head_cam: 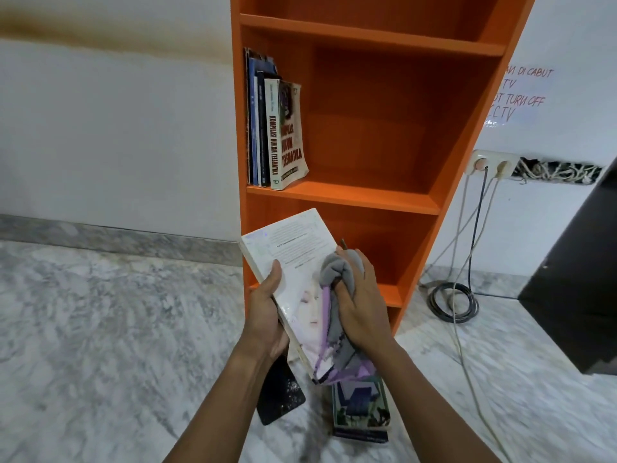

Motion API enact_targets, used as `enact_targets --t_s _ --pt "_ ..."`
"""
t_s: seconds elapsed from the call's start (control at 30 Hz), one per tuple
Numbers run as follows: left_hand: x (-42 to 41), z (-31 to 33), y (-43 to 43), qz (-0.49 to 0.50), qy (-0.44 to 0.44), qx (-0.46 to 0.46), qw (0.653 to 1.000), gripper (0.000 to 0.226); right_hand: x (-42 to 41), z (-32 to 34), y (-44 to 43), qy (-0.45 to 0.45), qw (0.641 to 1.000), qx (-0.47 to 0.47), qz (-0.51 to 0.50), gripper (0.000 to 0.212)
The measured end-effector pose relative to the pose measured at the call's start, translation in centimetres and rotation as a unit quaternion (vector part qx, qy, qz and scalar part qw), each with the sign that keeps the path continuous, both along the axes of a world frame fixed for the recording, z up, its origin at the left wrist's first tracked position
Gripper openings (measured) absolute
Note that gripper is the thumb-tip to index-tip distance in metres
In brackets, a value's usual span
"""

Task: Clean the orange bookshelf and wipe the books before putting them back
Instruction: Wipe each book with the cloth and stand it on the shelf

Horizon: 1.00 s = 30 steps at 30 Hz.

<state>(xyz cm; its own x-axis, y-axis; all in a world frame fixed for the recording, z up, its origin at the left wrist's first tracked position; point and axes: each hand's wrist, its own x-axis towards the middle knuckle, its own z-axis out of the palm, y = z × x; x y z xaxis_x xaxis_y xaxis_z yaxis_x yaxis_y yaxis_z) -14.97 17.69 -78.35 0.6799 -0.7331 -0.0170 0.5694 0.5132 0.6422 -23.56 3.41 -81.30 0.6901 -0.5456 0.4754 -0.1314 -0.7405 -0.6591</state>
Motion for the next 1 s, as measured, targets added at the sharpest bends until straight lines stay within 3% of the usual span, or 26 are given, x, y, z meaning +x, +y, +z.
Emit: enact_targets --t_s 0.23,0.37,0.6,0.67,0.83,1.0 --pt "0.2 1.2 0.1 0.011 -0.054 0.017 0.998 0.039 -0.3 -0.2 -0.3 -0.044 0.999 -0.019 -0.009 0.049" --pt "0.7 0.9 -0.1 0.045 -0.036 -0.015 0.998 0.051 -1.0 -1.4 -0.1 -0.047 0.998 -0.022 0.021 0.051" --pt "3.0 1.5 2.0 0.02 0.003 -0.028 0.999 0.055 0.1 -1.9 4.2 0.059 0.97 -0.176 0.16 0.064" --pt "3.4 1.4 2.4 0.023 -0.013 -0.021 0.999 0.054 -0.2 -2.3 3.3 0.052 0.969 -0.189 0.152 0.063" --pt "2.1 1.5 1.9 -0.025 -0.057 0.032 0.998 0.052 -0.3 -2.6 0.6 -0.009 0.997 -0.068 0.041 0.063" --pt "0.6 0.7 1.1 -0.064 -0.064 0.077 0.993 0.043 1.4 0.6 2.1 -0.015 0.994 -0.104 0.042 0.061"
